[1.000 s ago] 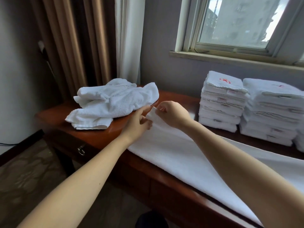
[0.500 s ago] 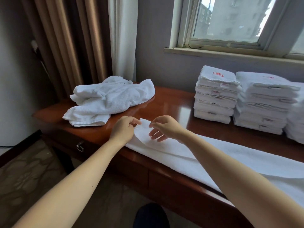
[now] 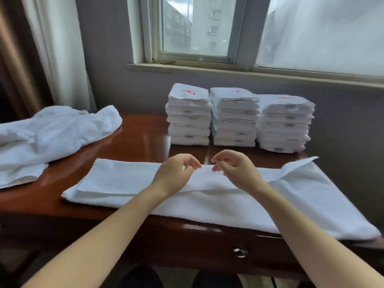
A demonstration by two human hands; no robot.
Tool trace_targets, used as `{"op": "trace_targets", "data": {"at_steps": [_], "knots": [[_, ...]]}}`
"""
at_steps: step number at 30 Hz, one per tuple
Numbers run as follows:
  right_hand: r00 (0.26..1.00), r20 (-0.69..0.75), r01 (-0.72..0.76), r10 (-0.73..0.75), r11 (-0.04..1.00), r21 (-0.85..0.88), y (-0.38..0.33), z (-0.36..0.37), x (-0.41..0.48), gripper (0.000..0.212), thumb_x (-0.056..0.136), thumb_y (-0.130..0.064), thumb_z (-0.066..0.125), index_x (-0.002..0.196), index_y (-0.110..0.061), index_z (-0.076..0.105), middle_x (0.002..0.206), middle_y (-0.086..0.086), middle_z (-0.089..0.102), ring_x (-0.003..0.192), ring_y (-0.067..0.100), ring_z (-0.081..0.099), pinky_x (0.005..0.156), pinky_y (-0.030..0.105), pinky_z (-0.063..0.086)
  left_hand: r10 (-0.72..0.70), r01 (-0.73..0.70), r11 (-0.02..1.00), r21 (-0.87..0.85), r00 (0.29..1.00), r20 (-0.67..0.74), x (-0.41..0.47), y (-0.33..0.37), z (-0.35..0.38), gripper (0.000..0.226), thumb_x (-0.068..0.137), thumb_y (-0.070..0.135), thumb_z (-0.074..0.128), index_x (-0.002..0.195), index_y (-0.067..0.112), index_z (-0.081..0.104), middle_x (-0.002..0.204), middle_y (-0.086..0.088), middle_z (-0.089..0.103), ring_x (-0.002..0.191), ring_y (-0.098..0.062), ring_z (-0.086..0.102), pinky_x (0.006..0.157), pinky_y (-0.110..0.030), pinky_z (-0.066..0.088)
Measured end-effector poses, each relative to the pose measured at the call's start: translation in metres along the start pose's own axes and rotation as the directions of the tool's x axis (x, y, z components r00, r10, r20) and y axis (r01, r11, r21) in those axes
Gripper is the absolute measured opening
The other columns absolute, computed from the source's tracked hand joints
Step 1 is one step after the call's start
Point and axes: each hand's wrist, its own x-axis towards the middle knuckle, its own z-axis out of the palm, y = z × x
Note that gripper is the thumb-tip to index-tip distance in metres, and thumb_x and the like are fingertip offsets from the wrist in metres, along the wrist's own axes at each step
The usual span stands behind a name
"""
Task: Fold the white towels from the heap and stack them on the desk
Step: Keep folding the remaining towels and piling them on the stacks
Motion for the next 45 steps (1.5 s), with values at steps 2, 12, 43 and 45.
{"op": "trace_targets", "data": {"at_steps": [2, 12, 43, 45], "knots": [[0.997, -0.069, -0.027, 0.026, 1.000, -0.012, 0.014, -0.024, -0.013, 0.021, 0.089, -0.015, 0.054, 0.084, -0.031, 0.067, 0.076, -0.013, 0.074, 0.083, 0.006, 0.070, 0.080, 0.047, 0.056, 0.062, -0.061, 0.998, -0.003, 0.996, 0.057, 0.006, 0.016, 0.025, 0.033, 0.085, 0.008, 0.049, 0.086, 0.035, 0.069, 0.092, 0.018, 0.069, 0.092, 0.001, 0.060, 0.086, -0.027, 0.050], [0.916, -0.364, -0.275, 0.170, 0.925, -0.261, 0.085, -0.124, -0.065, 0.023, 0.088, -0.016, 0.051, 0.086, -0.035, 0.063, 0.087, -0.014, 0.071, 0.089, 0.007, 0.063, 0.073, 0.031, 0.049, 0.276, -0.270, 0.961, -0.059, 0.932, 0.234, 0.021, 0.082, 0.127, 0.032, 0.086, 0.007, 0.051, 0.090, 0.035, 0.067, 0.094, 0.021, 0.067, 0.094, -0.001, 0.060, 0.085, -0.032, 0.052], [0.836, -0.540, -0.455, 0.098, 0.674, -0.582, 0.152, -0.172, -0.082, 0.040, 0.089, -0.016, 0.051, 0.127, -0.024, 0.058, 0.120, -0.001, 0.057, 0.108, 0.023, 0.052, 0.089, 0.037, 0.037, 0.309, -0.330, 0.933, 0.144, 0.939, 0.149, 0.051, 0.110, 0.213, 0.057, 0.082, -0.001, 0.053, 0.135, 0.021, 0.052, 0.132, 0.004, 0.050, 0.115, -0.018, 0.051, 0.088, -0.035, 0.048], [0.887, -0.453, -0.371, 0.092, 0.726, -0.579, 0.150, -0.158, -0.081, 0.037, 0.090, -0.022, 0.052, 0.127, -0.024, 0.059, 0.126, -0.003, 0.057, 0.115, 0.022, 0.052, 0.094, 0.036, 0.034, 0.263, -0.295, 0.934, 0.203, 0.950, 0.171, 0.055, 0.110, 0.213, 0.050, 0.086, 0.008, 0.054, 0.135, 0.020, 0.051, 0.129, 0.001, 0.051, 0.116, -0.020, 0.050, 0.090, -0.036, 0.046]]}}
